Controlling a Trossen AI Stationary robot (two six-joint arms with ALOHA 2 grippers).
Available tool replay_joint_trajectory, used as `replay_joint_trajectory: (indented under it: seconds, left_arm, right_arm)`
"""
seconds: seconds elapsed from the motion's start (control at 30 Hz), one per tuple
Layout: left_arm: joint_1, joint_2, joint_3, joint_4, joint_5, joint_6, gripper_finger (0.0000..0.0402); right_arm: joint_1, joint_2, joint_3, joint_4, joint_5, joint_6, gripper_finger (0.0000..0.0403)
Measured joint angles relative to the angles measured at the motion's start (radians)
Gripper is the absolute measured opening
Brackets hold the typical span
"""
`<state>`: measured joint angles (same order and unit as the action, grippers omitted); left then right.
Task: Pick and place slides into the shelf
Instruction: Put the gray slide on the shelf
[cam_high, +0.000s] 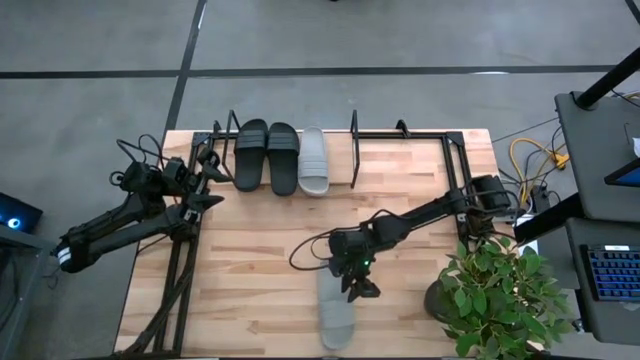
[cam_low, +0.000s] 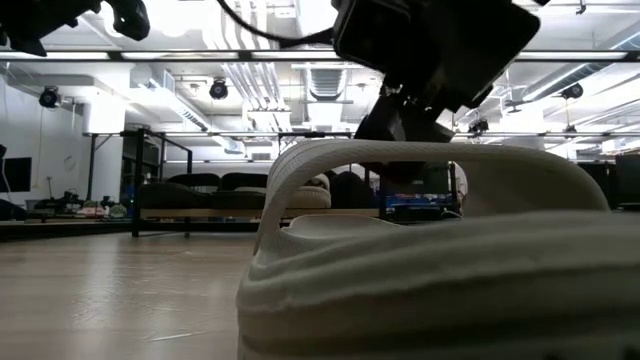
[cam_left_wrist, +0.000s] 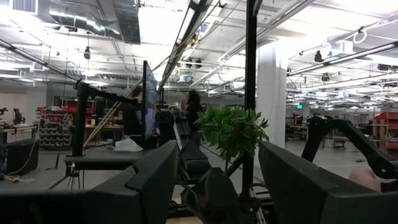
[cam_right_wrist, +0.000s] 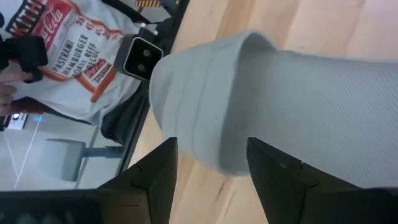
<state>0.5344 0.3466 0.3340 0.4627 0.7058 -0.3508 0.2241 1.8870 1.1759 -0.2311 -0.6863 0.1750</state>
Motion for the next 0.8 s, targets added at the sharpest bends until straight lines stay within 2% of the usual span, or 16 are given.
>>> replay_joint_trajectory:
  seconds: [0.47,0.7,0.8]
  left_arm:
    - [0.000,0.005,0.000,0.001,0.000,-0.003,0.0211]
    - [0.000,0.005,0.000,0.000,0.001,-0.004,0.0211]
    - [0.000,0.005,0.000,0.000,0.001,-0.004,0.0211]
  right_arm:
    - [0.025,0.105,0.020,0.057,-0.001,0.009,0.0183]
    - [0.028,0.108,0.031,0.055,0.000,0.011,0.0181]
    - [0.033,0.106,0.031,0.052,0.000,-0.004,0.0167]
